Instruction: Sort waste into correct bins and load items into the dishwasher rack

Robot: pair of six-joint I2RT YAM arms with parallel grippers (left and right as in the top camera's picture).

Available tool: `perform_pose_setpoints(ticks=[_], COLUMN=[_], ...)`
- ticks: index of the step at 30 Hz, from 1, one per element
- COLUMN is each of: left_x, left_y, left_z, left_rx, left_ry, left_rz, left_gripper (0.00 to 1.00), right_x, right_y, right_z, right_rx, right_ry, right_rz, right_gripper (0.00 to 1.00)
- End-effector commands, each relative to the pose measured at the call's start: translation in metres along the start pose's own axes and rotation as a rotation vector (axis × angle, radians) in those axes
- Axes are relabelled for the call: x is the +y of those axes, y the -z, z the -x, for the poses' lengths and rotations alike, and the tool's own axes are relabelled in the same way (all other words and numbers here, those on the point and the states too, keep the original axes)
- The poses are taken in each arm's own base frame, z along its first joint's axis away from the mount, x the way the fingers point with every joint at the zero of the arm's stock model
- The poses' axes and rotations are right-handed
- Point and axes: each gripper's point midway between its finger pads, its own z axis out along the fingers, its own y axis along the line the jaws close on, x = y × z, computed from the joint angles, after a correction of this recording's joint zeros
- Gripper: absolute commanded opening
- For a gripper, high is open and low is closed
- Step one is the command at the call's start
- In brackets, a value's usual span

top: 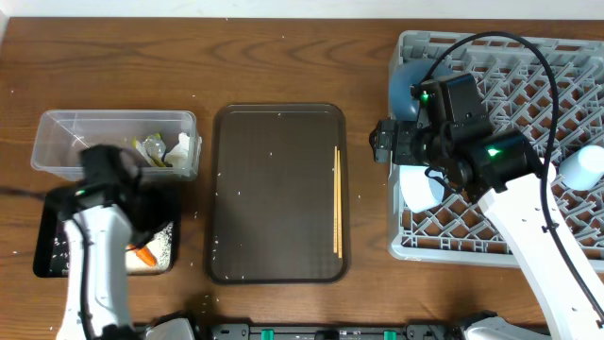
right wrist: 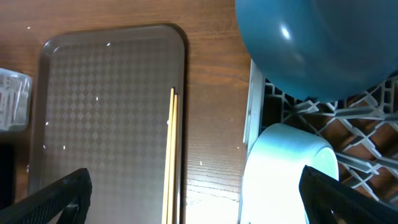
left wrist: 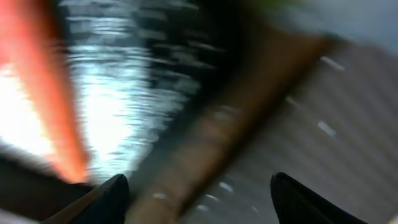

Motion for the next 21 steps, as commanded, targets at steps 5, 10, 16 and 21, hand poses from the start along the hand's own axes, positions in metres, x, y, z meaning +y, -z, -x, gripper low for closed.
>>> perform_pose_setpoints(ticks=[5, 10, 16, 21], left_x=[-0.119, -0.142, -0.111, -0.086], left_y=[-0.004, -0.017, -0.015, -0.003], left_z=[-0.068, -0.096, -0.067, -0.037], left_rx=[0.065, 0.008, -0.059, -0.062], left_ry=[-0.538, -0.659, -0.506, -0.317], left_rz=[-0.206, -0.105, 0.029, 0.018], left_gripper=[0.73, 0.63, 0.63, 0.63], right_x=[-0.007, -0.003, 0.040, 0.066], right_y=[0.005, 0.004, -0.017, -0.064], right_z=[0.011, 0.011, -0.021, -0.061], right_rx=[-0.038, -0.023, 0.101, 0.234], right_ry=[-0.029, -0.047, 0.034, 0.026], right_rz=[-0.019, 0.023, 0.120, 0.045], right_gripper=[0.99, 0.90, 0.52, 0.37])
